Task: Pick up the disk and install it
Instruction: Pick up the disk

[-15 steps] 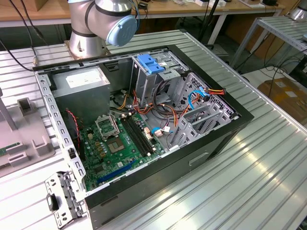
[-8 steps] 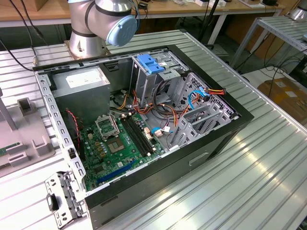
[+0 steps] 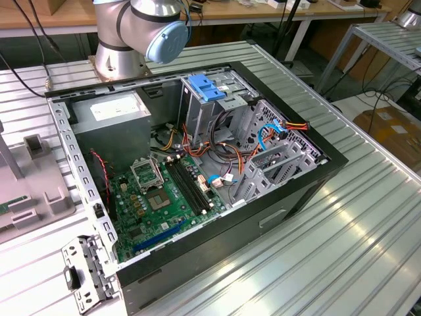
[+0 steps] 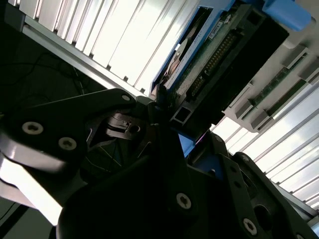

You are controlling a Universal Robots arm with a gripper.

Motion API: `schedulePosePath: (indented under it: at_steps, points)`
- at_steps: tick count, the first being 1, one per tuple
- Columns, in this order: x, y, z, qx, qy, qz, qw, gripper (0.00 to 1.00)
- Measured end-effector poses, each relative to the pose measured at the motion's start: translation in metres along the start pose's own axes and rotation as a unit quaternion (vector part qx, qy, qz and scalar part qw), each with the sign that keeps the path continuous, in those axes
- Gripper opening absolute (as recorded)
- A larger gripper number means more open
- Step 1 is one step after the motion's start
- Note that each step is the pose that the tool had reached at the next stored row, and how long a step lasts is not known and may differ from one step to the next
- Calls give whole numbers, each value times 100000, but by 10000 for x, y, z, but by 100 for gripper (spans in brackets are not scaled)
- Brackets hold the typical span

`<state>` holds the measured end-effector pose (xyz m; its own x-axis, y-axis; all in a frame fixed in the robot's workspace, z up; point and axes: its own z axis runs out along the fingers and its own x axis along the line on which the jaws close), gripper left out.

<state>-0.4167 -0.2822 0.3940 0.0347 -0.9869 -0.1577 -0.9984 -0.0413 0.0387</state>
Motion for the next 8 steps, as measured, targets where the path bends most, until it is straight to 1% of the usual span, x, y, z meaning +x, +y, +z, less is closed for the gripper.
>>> schedulePosePath:
  at_steps: [7,8]
  points:
    - [-6,2,-38,-1,-6,1,100000,37]
    - [-6,1,-41,3,53,-4,100000,37]
